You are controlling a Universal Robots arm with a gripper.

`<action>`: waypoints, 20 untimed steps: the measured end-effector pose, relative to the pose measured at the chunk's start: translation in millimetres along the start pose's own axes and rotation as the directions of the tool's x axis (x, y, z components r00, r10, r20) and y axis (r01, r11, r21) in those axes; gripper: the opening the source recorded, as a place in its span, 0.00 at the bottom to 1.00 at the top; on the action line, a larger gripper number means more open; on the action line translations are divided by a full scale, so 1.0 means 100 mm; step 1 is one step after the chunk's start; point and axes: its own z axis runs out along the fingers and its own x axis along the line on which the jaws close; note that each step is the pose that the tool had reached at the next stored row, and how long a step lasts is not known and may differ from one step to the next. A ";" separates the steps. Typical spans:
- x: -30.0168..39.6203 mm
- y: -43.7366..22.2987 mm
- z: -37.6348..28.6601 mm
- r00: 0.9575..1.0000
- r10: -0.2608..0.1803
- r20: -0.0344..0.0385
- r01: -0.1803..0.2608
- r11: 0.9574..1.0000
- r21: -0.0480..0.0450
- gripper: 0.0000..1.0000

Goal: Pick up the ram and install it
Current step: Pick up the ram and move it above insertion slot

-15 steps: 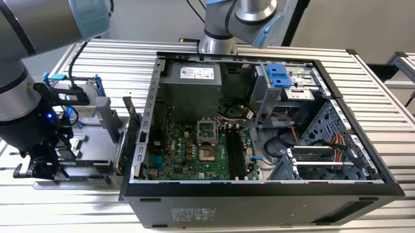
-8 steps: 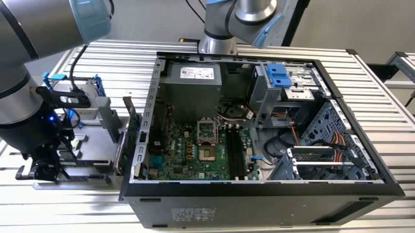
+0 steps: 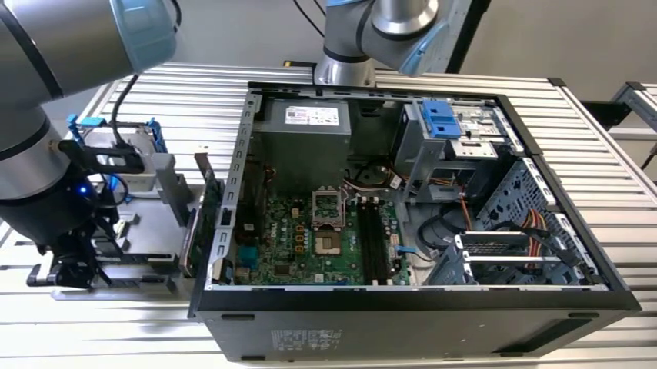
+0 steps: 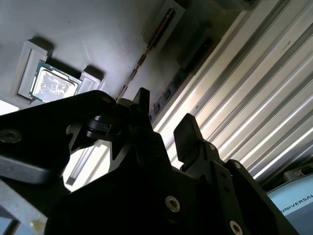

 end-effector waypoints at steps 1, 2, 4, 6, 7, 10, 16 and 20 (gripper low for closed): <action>-0.001 0.001 0.008 1.000 0.000 0.000 0.000 1.000 0.000 1.00; -0.001 0.003 0.016 1.000 0.000 0.000 0.000 1.000 0.000 1.00; -0.002 0.006 0.031 1.000 0.000 0.000 0.000 1.000 0.000 1.00; -0.002 0.010 0.045 1.000 0.000 0.000 0.000 1.000 0.001 1.00; -0.003 0.013 0.053 1.000 0.000 0.000 0.000 1.000 0.001 1.00; -0.002 0.019 0.078 1.000 0.000 0.000 0.000 1.000 0.001 1.00; 0.026 0.026 0.134 1.000 0.000 0.000 0.000 1.000 0.001 1.00; 0.050 0.035 0.226 1.000 0.000 0.000 0.000 1.000 0.001 1.00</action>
